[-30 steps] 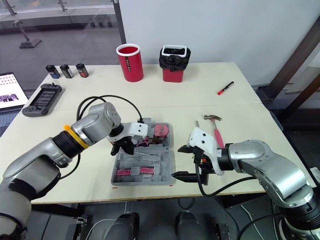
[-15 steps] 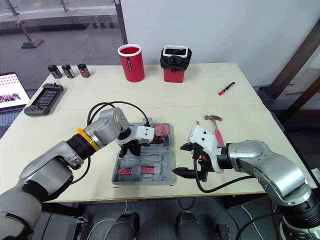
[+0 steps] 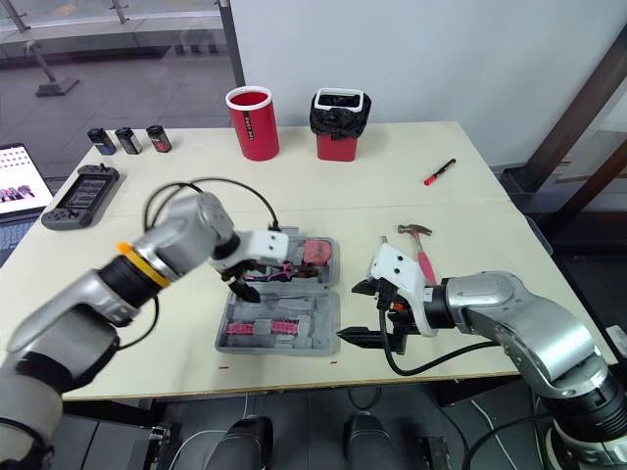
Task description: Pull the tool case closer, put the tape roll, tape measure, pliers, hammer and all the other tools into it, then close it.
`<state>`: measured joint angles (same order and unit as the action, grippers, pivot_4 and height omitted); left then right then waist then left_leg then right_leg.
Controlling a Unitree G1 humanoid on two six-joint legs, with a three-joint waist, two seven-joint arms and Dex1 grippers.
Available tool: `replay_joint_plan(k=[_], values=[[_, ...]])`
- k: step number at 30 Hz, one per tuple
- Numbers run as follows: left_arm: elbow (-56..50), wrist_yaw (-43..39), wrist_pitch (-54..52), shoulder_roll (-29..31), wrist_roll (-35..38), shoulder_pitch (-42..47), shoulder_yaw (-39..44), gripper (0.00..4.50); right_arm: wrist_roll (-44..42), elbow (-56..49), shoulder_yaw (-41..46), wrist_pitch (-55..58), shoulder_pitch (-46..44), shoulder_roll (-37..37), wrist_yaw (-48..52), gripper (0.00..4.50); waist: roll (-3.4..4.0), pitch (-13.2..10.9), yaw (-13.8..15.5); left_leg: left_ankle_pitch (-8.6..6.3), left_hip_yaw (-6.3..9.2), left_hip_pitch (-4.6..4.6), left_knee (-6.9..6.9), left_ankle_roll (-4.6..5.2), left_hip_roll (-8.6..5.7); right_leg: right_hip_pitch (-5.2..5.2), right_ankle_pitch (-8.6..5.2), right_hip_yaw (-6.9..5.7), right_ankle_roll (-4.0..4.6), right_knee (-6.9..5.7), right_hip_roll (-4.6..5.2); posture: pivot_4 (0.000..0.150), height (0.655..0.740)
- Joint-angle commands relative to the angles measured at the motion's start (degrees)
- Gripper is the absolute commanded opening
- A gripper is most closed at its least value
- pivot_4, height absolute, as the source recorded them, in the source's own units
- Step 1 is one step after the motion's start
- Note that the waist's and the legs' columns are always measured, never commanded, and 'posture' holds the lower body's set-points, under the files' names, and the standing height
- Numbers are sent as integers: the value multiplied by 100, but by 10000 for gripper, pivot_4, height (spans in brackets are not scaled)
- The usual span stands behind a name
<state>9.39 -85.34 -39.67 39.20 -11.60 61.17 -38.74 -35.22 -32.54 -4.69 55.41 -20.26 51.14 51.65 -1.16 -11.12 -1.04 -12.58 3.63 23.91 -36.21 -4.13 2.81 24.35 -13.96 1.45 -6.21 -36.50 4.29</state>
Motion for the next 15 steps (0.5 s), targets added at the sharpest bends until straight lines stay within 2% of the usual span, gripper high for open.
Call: replay_joint_plan(k=[1, 5, 8, 10, 14, 15], values=[[-495, 336, 532, 209, 346, -280, 861, 33103, 106, 87, -127, -245, -189, 57, 174, 45000, 2, 1, 8, 0, 0, 0, 0, 0, 0, 0, 0, 0, -1, 0, 0, 1500, 7400], [-620, 715, 957, 240, 959, -1085, 1852, 33103, 244, 314, -350, -446, -420, -58, 275, 45000, 2, 1, -11, 0, -3, -6, -1, 0, 1, -1, 1, 3, -4, -4, 0, 1500, 7400], [-620, 450, 833, 345, 1365, -1526, 2063, 33103, 294, 415, -439, -520, -558, -112, 333, 45000, 1, 0, 2, 0, -2, -8, -4, 0, 1, 0, 3, 3, -9, -16, -1, 1500, 7400], [-598, 14, 415, 361, 1930, -1726, 2183, 24547, 293, 437, -460, -535, -603, -119, 381, 45000, 1, 0, 14, 0, -2, -9, -5, 0, 1, 0, 3, 3, -8, -17, -1, 1500, 7400], [343, 488, 1248, -132, 1933, -1901, 2316, 3079, 333, 431, -503, -616, -604, -94, 441, 45000, 2, 0, 56, 0, -2, -8, -10, 0, 0, -2, -1, 3, -4, -17, -1, 1500, 7400], [592, 582, 1544, -253, 1901, -1906, 2336, 876, 336, 430, -502, -622, -606, -91, 442, 45000, 0, 0, 44, 0, -3, -7, -12, 0, 0, -3, -2, 3, -3, -17, -1, 1500, 7400]])
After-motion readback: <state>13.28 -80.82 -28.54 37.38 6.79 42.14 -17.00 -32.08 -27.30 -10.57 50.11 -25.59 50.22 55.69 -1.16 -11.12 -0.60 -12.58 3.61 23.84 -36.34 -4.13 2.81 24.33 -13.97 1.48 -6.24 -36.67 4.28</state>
